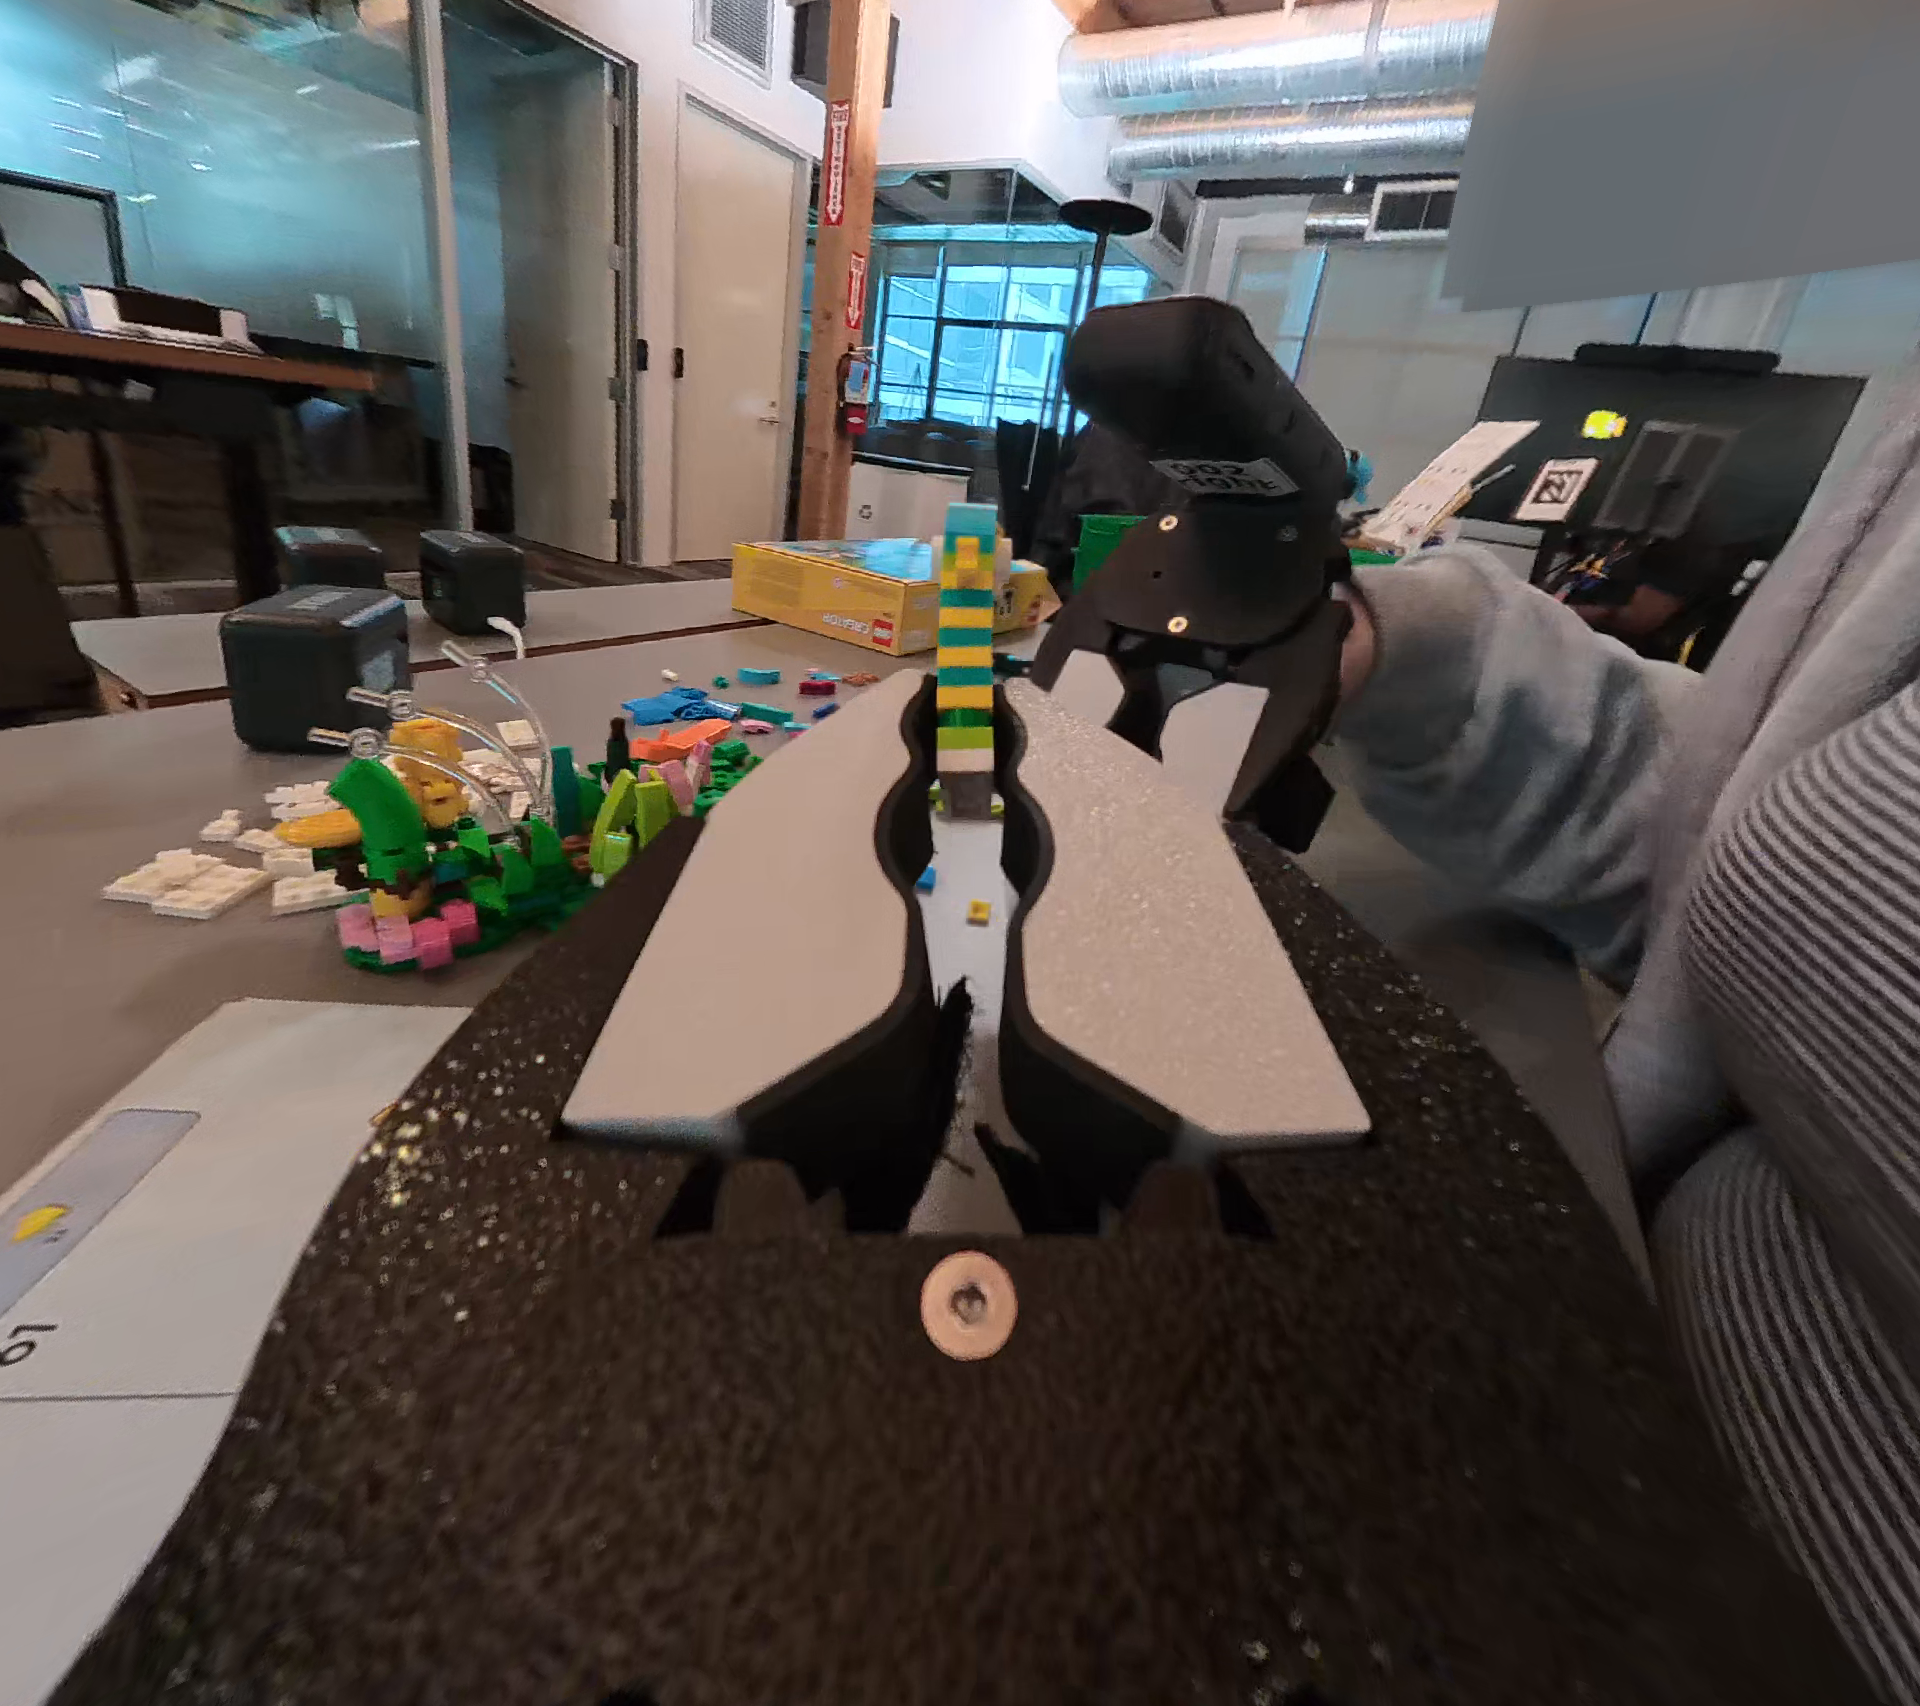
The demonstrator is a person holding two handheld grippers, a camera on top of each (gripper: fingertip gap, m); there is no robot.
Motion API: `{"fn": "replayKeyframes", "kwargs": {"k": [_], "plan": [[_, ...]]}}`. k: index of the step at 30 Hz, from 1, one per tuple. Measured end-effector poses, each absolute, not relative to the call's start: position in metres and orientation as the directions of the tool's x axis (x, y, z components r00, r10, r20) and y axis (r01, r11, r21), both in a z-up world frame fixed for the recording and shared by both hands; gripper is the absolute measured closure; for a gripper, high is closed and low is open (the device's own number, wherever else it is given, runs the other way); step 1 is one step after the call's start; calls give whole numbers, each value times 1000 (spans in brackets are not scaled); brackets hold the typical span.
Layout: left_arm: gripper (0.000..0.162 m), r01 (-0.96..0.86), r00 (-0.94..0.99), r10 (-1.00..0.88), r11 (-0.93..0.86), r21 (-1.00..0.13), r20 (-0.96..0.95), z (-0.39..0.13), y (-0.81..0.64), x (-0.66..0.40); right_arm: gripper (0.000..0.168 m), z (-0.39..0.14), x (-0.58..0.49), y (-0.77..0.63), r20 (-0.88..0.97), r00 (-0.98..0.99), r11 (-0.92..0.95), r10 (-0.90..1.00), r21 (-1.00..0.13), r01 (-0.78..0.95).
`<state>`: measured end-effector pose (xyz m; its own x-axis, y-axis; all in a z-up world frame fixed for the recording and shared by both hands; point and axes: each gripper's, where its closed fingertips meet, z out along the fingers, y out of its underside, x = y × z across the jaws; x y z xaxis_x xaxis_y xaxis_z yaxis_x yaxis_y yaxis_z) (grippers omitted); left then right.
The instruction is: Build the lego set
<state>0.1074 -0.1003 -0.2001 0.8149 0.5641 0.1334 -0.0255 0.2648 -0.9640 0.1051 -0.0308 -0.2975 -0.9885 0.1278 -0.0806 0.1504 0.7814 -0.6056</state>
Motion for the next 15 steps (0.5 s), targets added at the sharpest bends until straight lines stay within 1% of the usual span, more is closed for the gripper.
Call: {"fn": "replayKeyframes", "kwargs": {"k": [3,5,9,11,15], "plan": [[154,9,847,510,270,-963,151,-201,-94,112,147,-304,110,-30,52,-998,816,-18,-576,-45],[154,34,860,480,286,-958,173,-201,-93,114,150,-309,111,-31,86,-991,823,-105,-552,-135],[154,74,874,438,308,-949,210,-201,-92,115,157,-314,109,-35,176,-940,777,-293,-529,-341],[154,85,877,428,313,-946,220,-202,-92,115,158,-315,110,-37,185,-917,756,-354,-521,-397],[154,96,884,410,311,-945,225,-202,-90,117,157,-316,112,-41,133,-906,735,-401,-544,-405]]}}
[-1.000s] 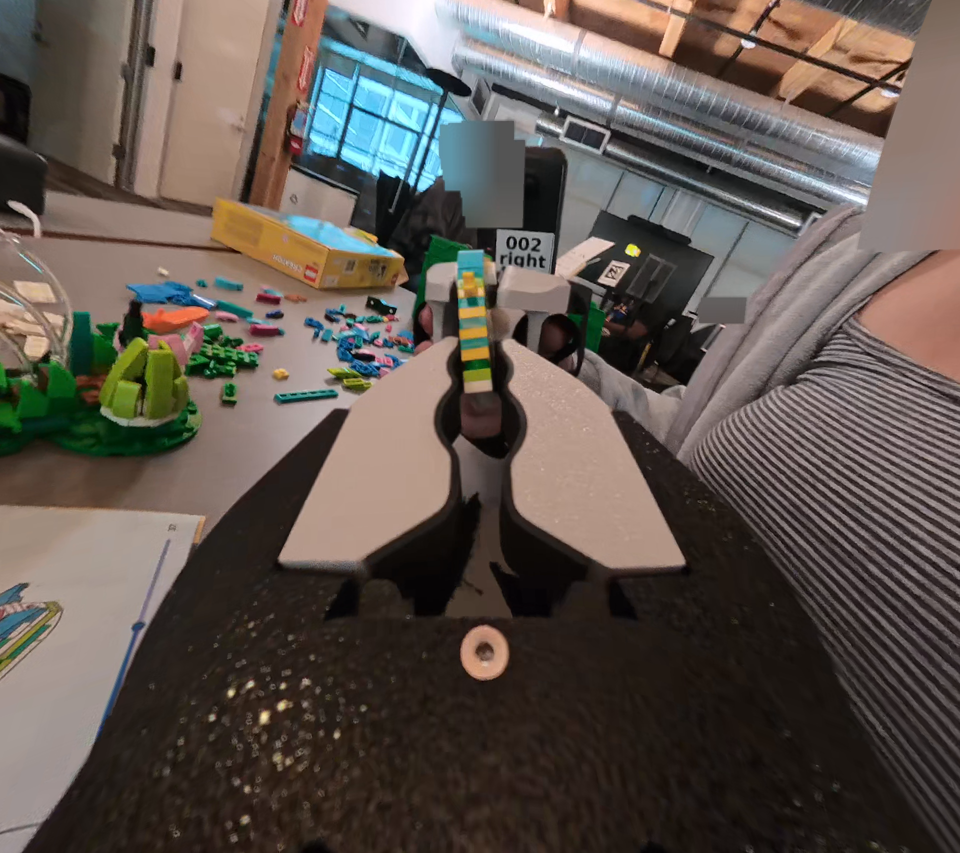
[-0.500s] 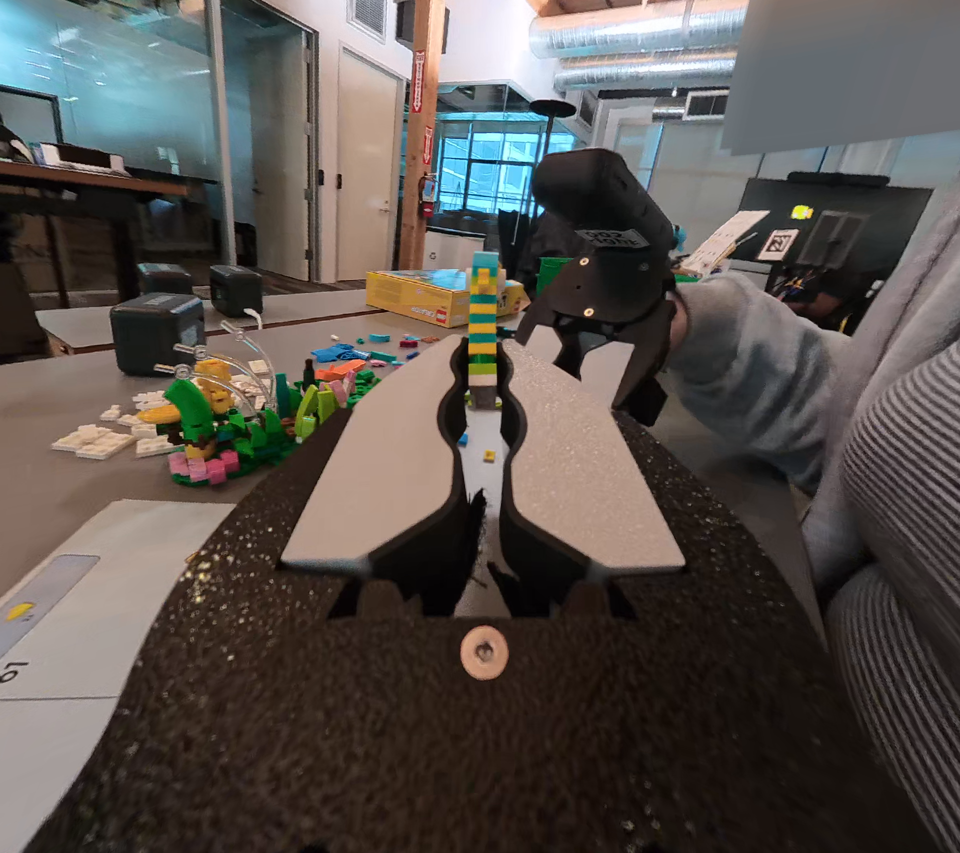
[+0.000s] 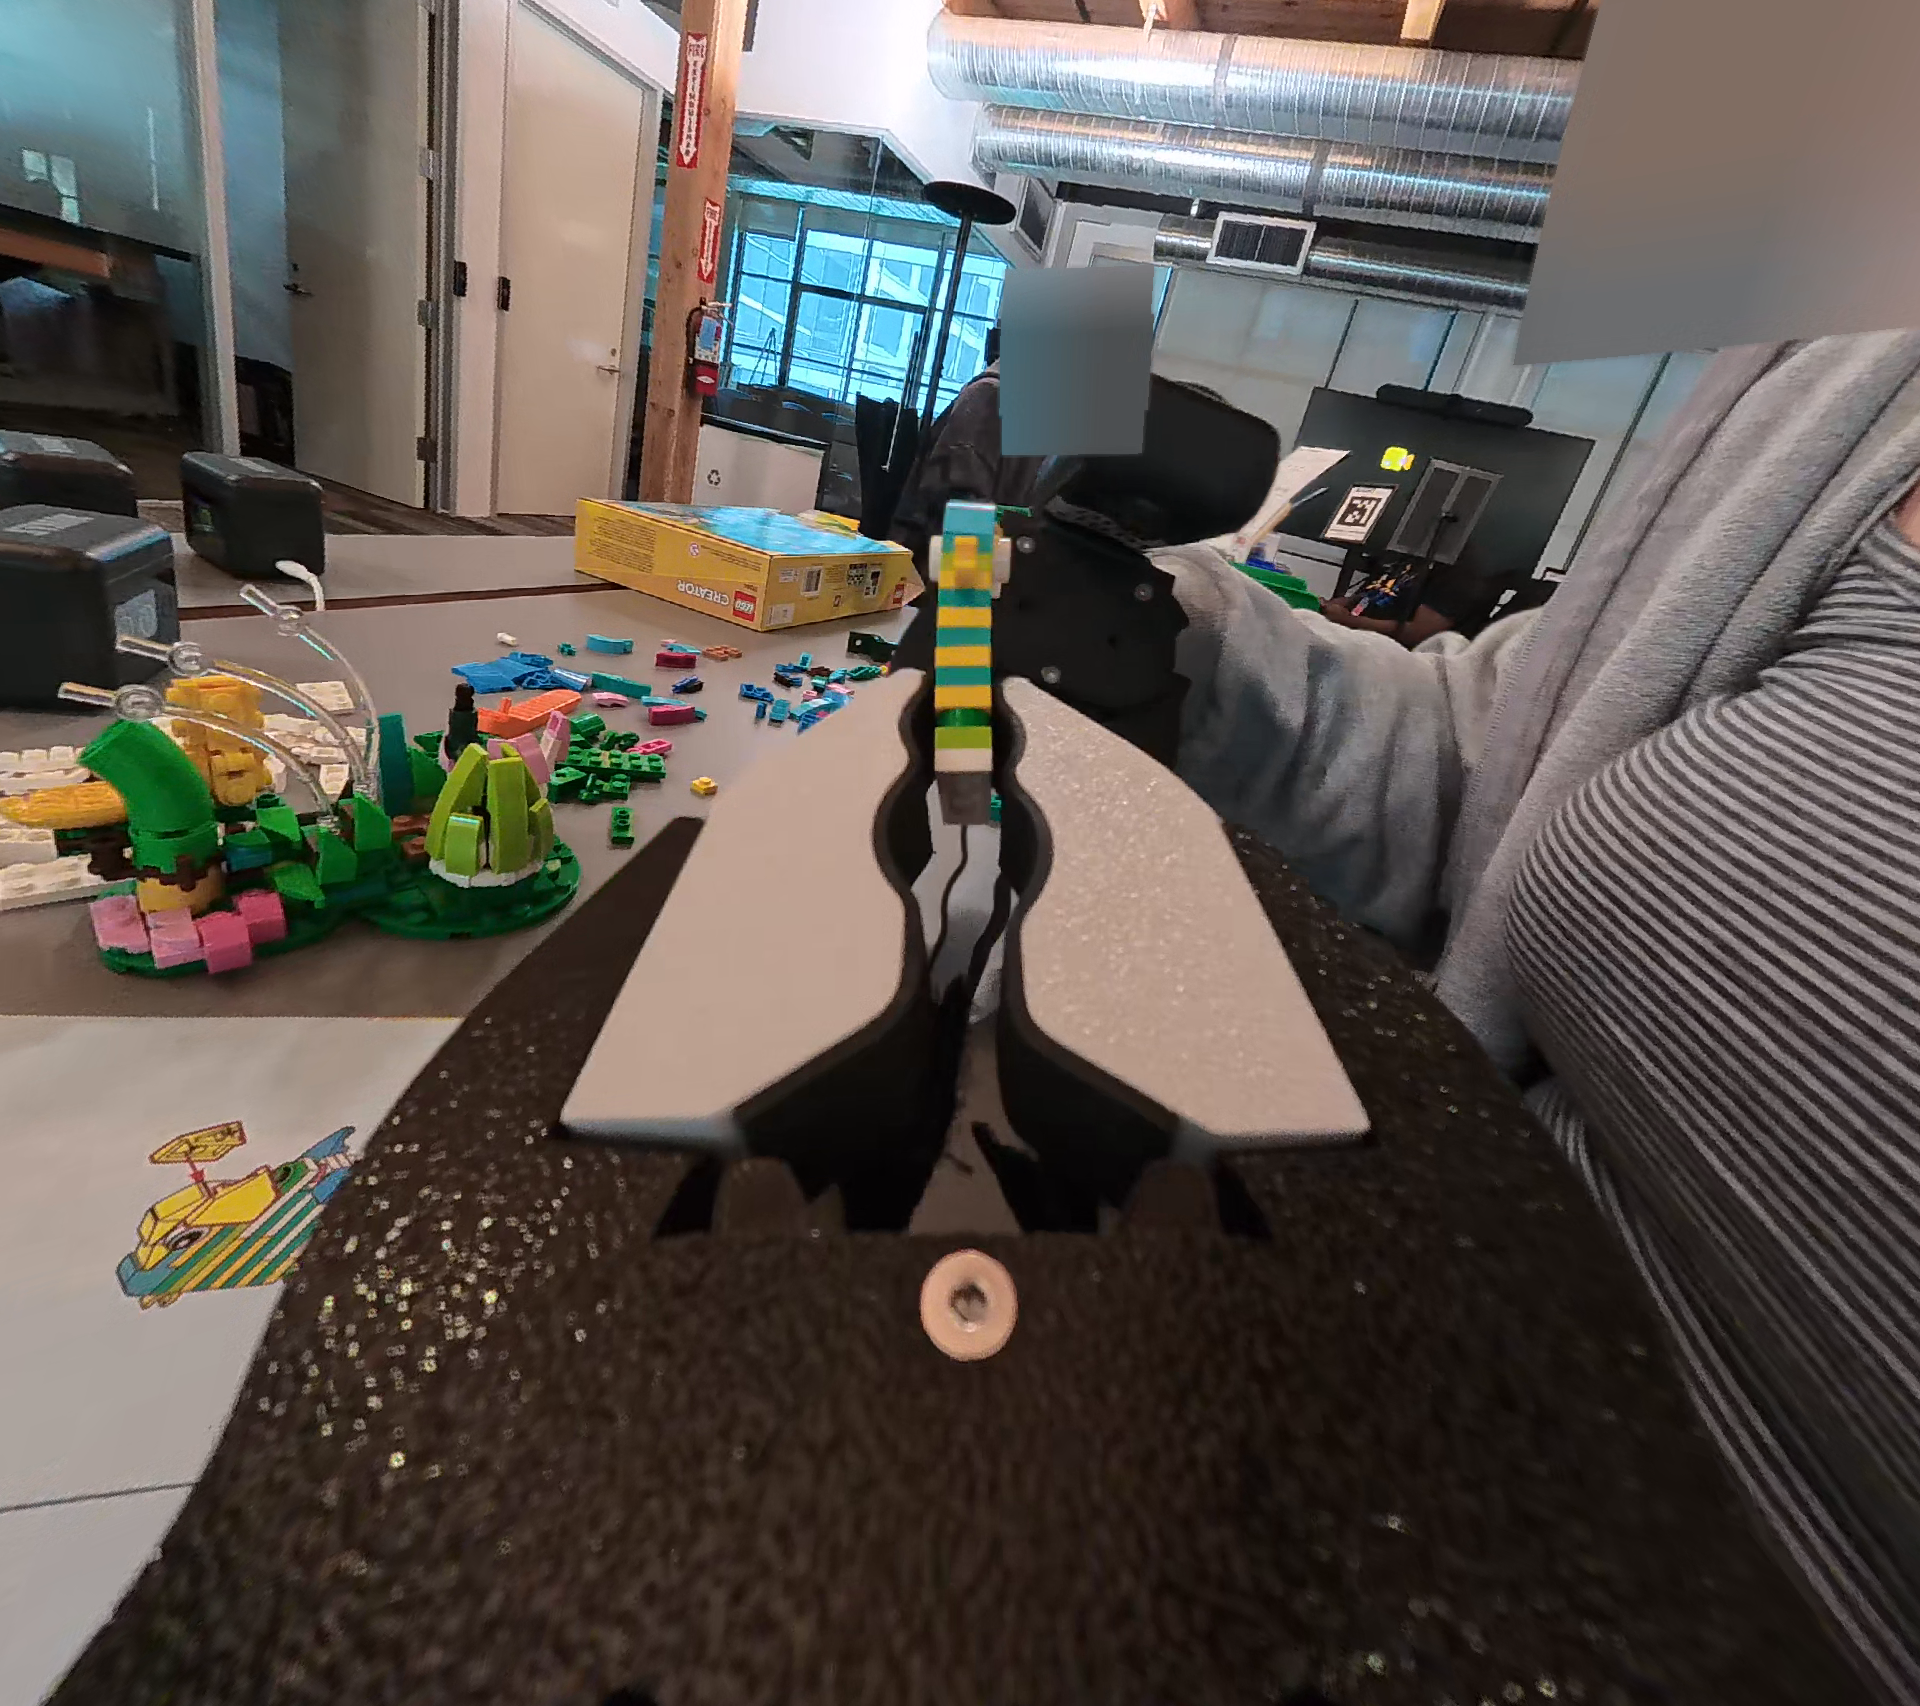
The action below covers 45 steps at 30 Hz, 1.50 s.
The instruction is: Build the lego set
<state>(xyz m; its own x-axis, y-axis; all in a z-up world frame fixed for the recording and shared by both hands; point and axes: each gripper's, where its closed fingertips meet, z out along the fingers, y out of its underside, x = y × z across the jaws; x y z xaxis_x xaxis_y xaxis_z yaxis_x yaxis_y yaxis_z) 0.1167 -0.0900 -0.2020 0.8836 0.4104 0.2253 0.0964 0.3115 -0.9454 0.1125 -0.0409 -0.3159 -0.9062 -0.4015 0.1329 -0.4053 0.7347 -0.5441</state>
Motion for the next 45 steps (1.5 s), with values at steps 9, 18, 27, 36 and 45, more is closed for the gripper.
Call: {"fn": "replayKeyframes", "kwargs": {"k": [9,18,27,36,45], "plan": [[154,113,884,401,319,-941,242,-202,-90,116,156,-321,104,-42,129,-912,757,-390,-519,-397],[154,101,868,430,334,-937,246,-201,-94,113,158,-318,66,-41,162,-987,856,8,-511,-77],[154,57,842,493,321,-945,219,-201,-97,109,138,-316,95,-46,-9,-915,708,404,-630,319],[154,57,848,484,323,-945,217,-201,-96,111,141,-321,97,-48,62,-906,722,418,-628,290],[154,61,850,479,323,-944,219,-201,-96,111,142,-319,88,-32,129,-890,747,436,-604,278]]}}
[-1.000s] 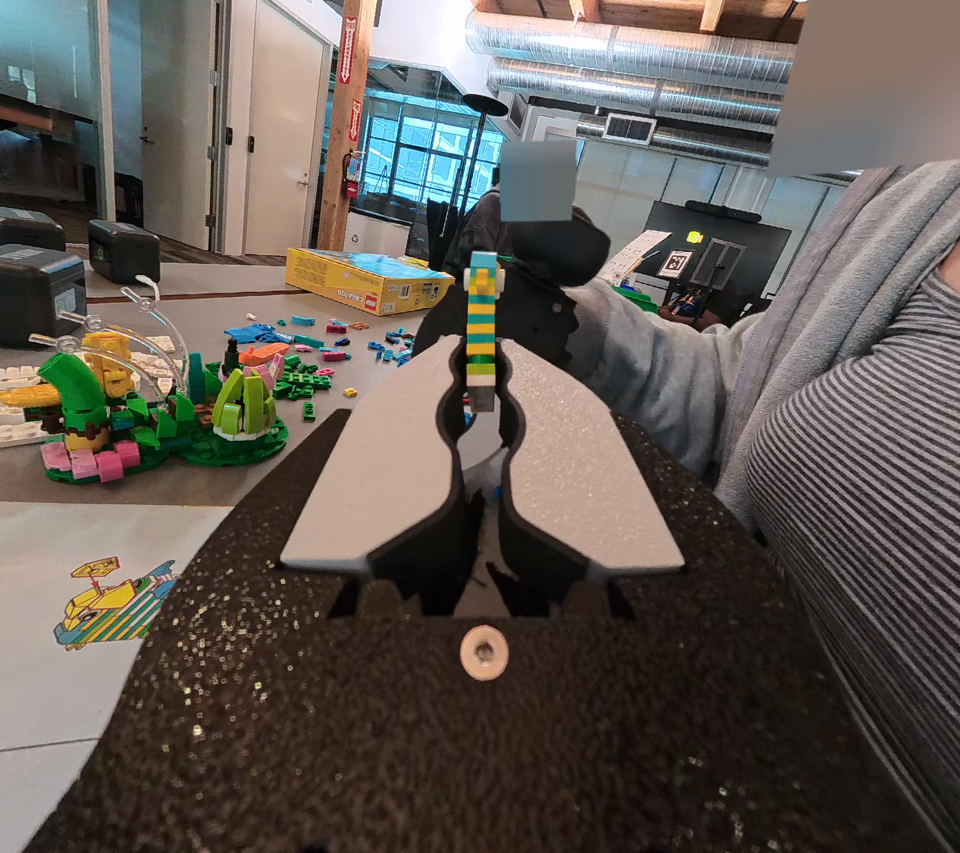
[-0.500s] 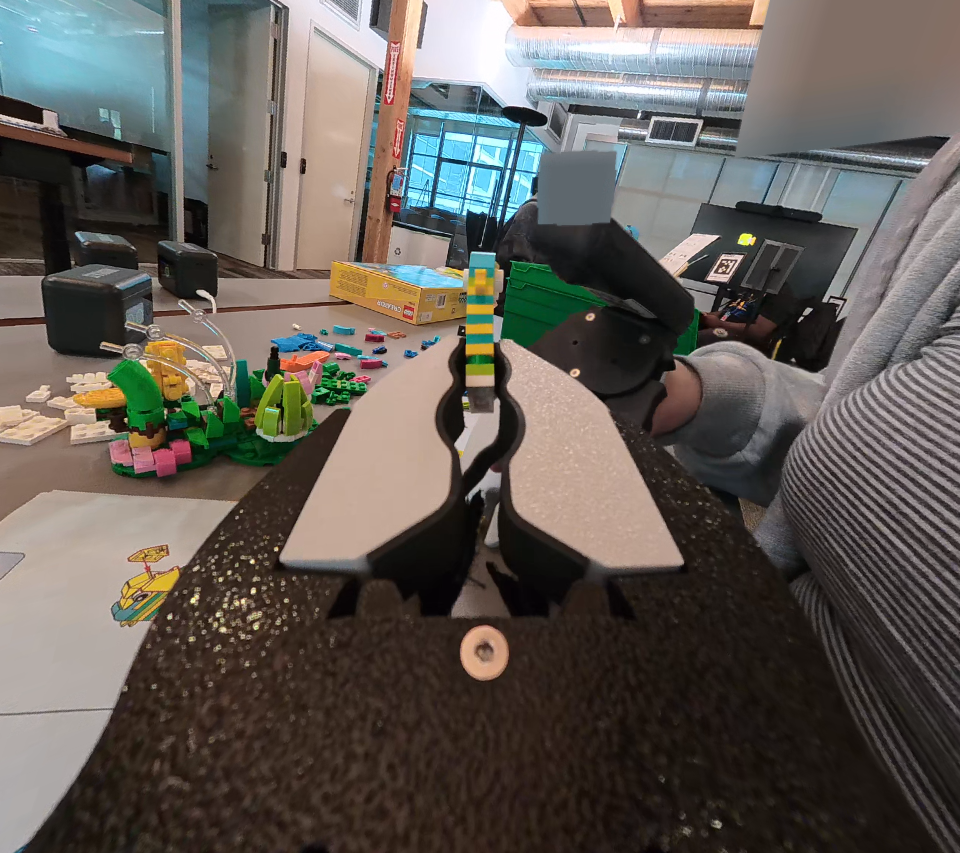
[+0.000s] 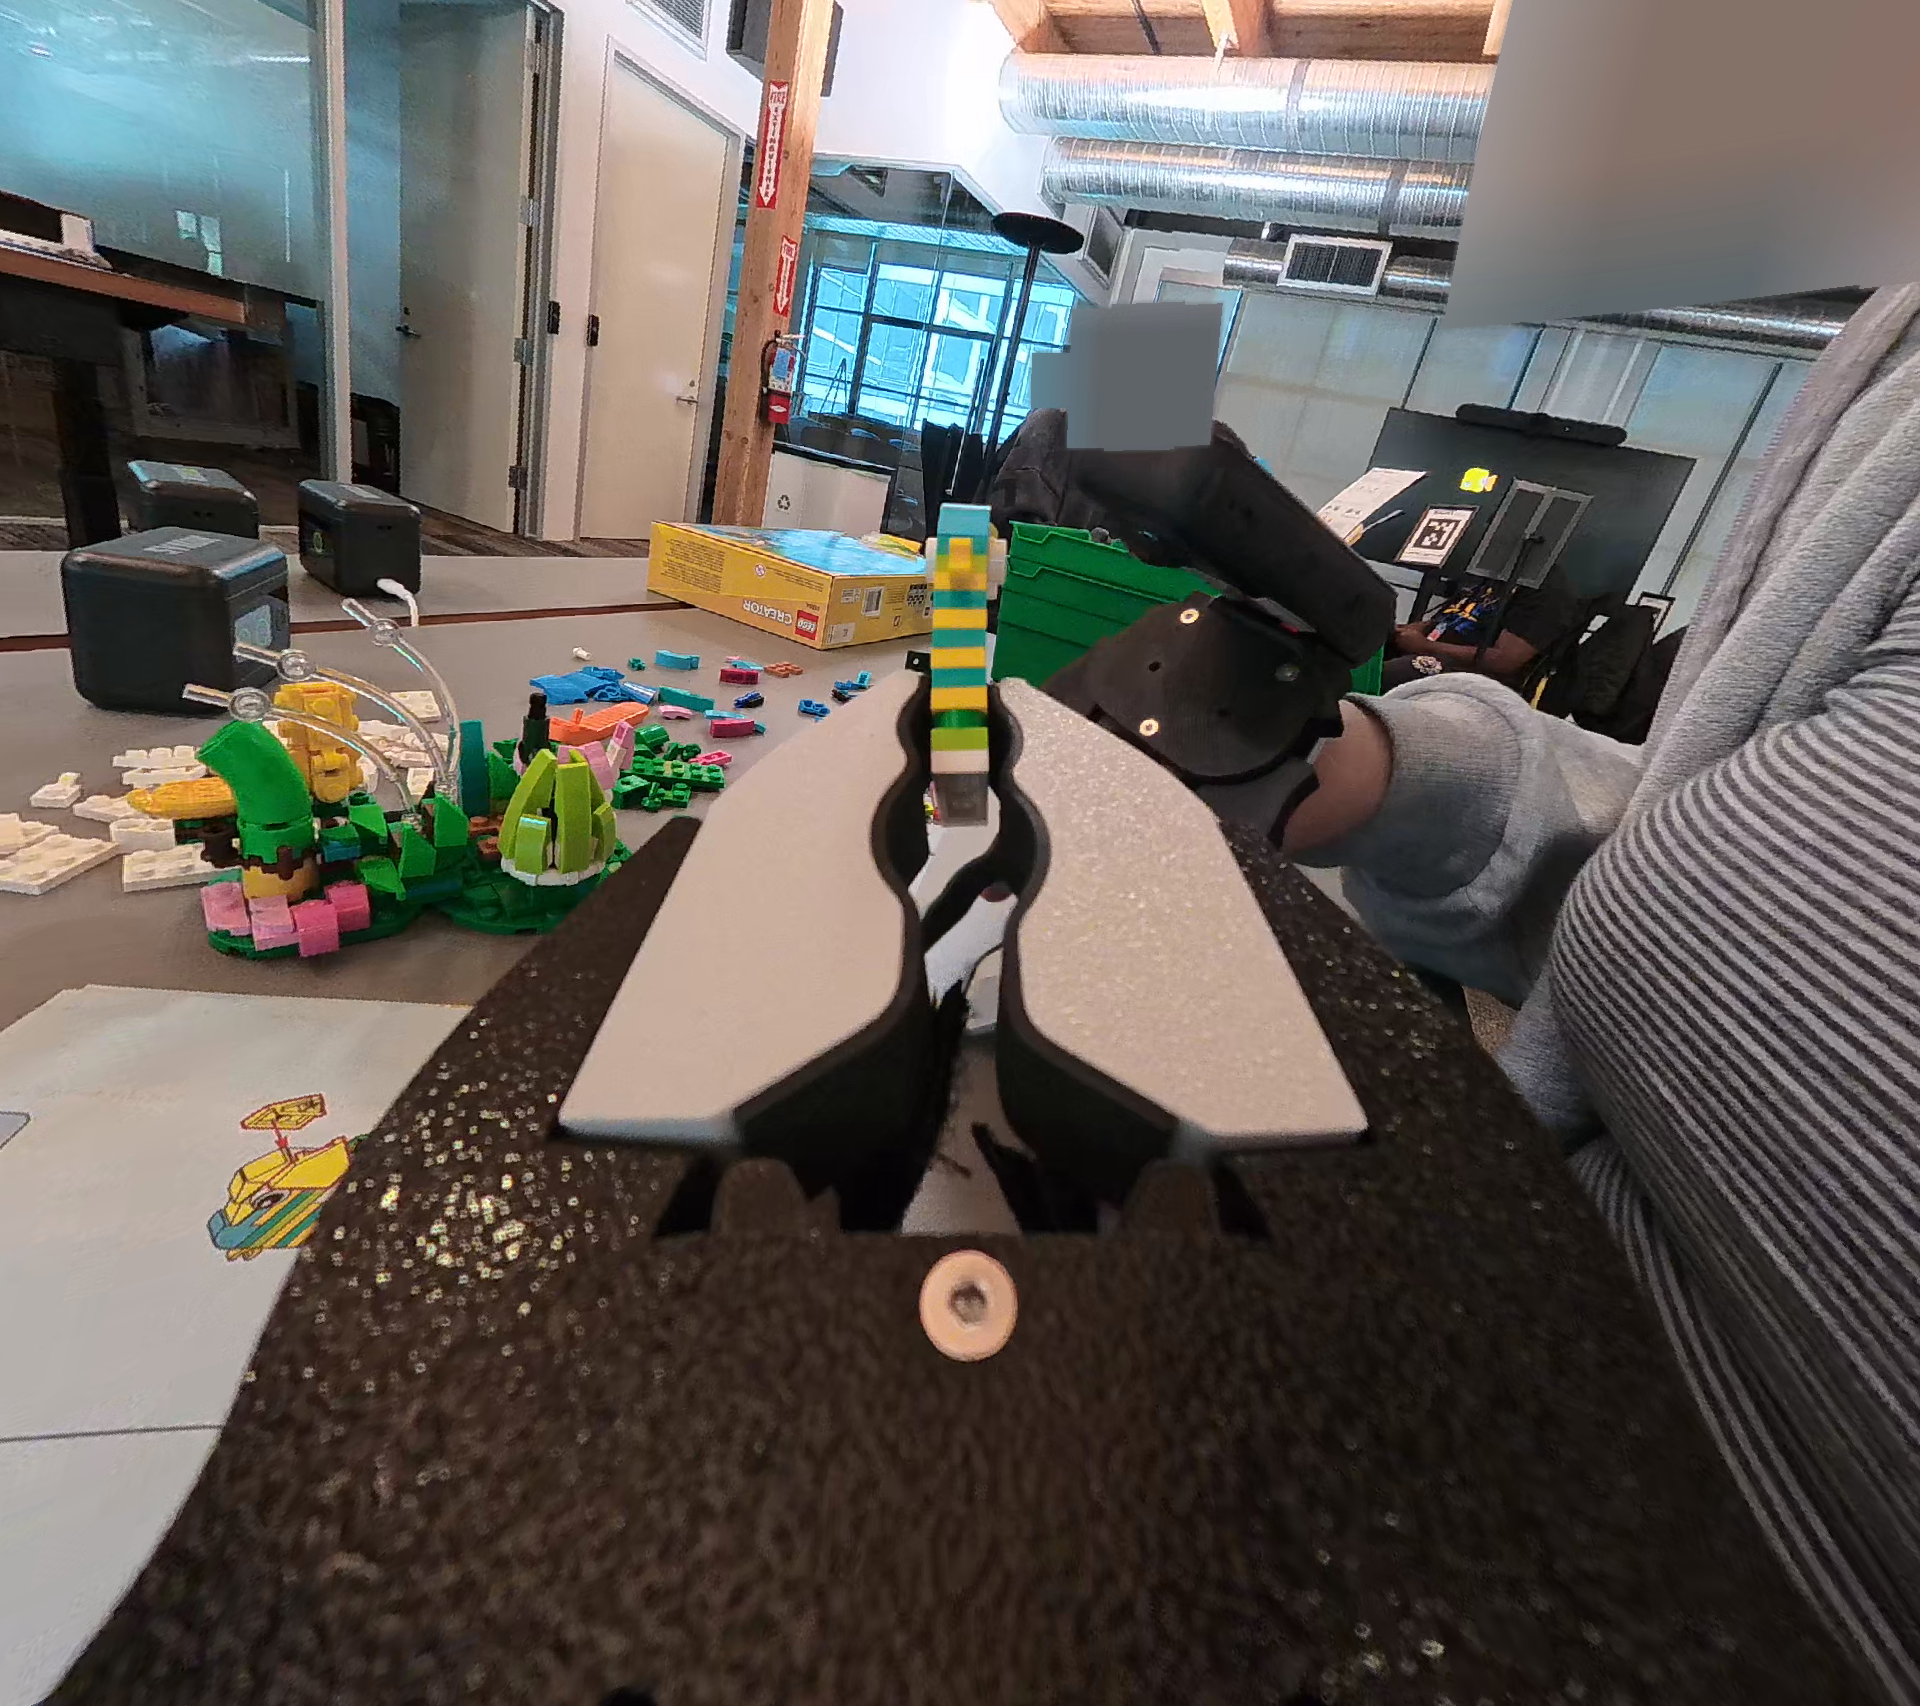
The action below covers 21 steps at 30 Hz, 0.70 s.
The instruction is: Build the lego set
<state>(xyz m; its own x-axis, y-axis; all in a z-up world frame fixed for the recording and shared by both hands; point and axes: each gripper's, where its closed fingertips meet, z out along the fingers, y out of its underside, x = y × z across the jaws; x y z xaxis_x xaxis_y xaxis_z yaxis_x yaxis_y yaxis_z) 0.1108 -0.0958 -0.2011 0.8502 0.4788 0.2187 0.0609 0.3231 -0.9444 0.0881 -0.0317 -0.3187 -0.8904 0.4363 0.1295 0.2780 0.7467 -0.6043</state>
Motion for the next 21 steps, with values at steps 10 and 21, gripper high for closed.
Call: {"fn": "replayKeyframes", "kwargs": {"k": [10,21], "plan": [[154,67,855,469,323,-944,222,-202,-95,111,152,-320,93,-37,24,-886,700,463,-623,349],[154,61,854,473,317,-946,214,-203,-95,111,162,-321,93,-41,36,-905,720,424,-620,312]]}}
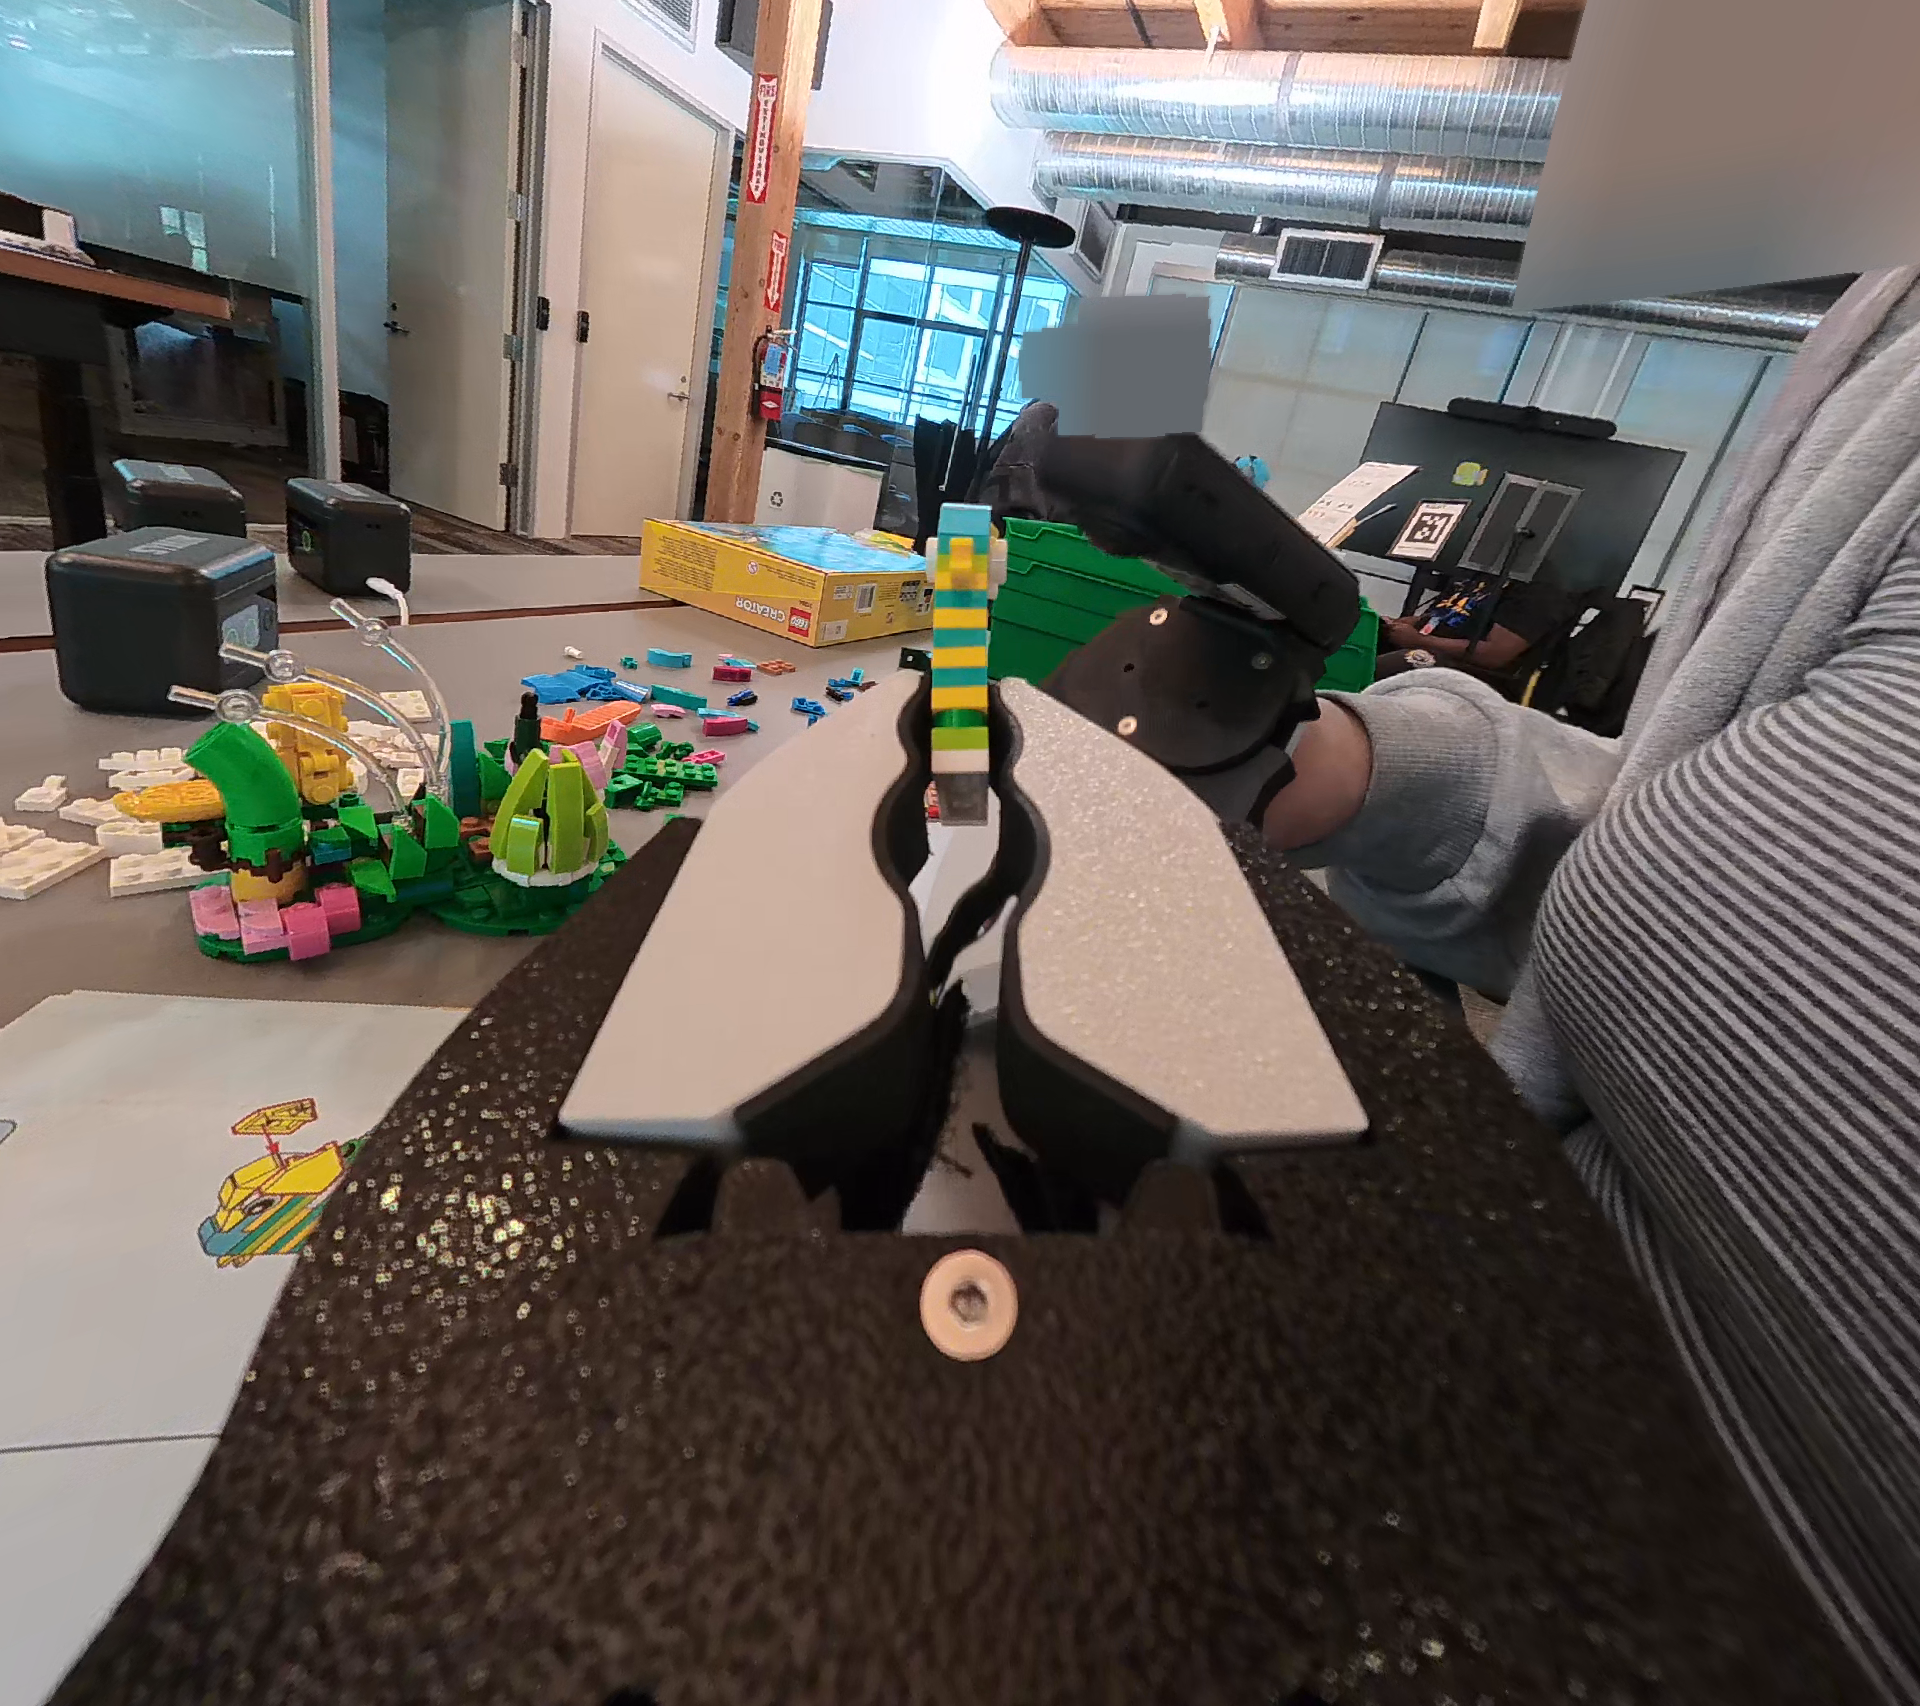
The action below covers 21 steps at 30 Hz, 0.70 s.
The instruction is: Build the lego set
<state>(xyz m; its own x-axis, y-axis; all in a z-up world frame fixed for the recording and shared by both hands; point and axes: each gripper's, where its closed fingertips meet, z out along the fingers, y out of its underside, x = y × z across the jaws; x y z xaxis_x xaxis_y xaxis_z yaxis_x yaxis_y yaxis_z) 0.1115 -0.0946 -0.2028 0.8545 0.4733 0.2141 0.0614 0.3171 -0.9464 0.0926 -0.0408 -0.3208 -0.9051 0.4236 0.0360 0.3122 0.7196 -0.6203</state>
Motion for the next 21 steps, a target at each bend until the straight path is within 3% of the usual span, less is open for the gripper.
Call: {"fn": "replayKeyframes", "kwargs": {"k": [9,15,21], "plan": [[154,-73,825,544,368,-927,151,-186,-85,116,162,-225,60,-51,191,-936,571,295,-821,13],[154,-83,819,534,470,-879,208,-169,-87,99,162,-158,46,-71,360,-920,492,154,-836,-244],[154,-232,787,595,533,-814,165,-111,-117,88,162,-94,54,-96,436,-896,400,-81,-809,-430]]}}
